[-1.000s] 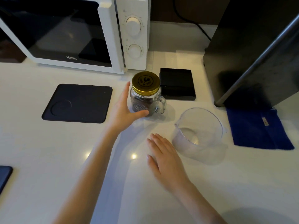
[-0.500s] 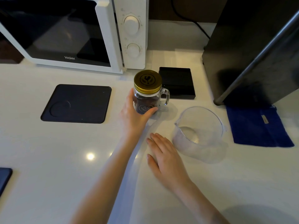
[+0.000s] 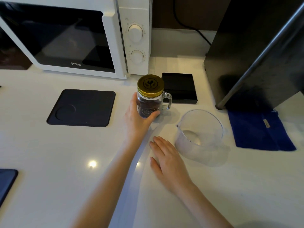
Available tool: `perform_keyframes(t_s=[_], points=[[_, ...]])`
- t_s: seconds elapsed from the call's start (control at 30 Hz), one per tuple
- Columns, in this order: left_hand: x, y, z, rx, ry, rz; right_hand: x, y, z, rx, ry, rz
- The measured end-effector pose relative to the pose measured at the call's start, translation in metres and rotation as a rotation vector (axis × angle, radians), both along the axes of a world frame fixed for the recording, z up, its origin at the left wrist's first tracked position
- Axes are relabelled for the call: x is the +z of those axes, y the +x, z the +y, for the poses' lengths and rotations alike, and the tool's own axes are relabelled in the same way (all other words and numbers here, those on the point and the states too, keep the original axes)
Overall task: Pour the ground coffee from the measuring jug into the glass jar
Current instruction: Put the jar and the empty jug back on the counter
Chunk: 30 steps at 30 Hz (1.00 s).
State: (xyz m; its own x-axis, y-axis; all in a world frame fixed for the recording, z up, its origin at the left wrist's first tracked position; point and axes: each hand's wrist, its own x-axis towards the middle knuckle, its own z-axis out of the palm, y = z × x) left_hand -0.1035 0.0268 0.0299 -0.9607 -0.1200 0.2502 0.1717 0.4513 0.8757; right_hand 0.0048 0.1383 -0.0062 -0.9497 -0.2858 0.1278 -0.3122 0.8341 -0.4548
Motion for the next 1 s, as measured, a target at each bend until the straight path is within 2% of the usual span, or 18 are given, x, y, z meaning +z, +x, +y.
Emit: perform_keyframes(t_s=[0.13,0.2,0.3,0.43,0.57,0.73,0.87,1.0], points=[[-0.004,0.015,0.001,-0.014,-0.082,-0.138,0.000,0.000,-0.001,0.001,-0.036,0.026],[-0.013,0.034,-0.005,-0.016,-0.256,-0.193,0.000,-0.001,-0.001,-0.002,-0.069,0.038],[-0.026,0.073,-0.016,-0.082,-0.553,-0.174,0.001,0.001,0.000,-0.011,-0.128,0.051],[-0.031,0.111,-0.013,-0.173,-0.706,-0.175,0.005,0.012,0.006,-0.022,-0.183,0.102],[-0.037,0.114,-0.010,-0.172,-0.783,-0.196,0.009,0.035,0.022,-0.148,-0.279,0.227],[-0.038,0.114,-0.009,-0.166,-0.763,-0.208,0.015,0.057,0.047,-0.395,-0.468,0.314],[-0.036,0.115,-0.009,-0.170,-0.747,-0.208,0.016,0.052,0.057,-0.638,-0.624,0.235],[-0.033,0.116,-0.008,-0.175,-0.746,-0.221,0.017,0.039,0.048,-0.726,-0.731,0.122]])
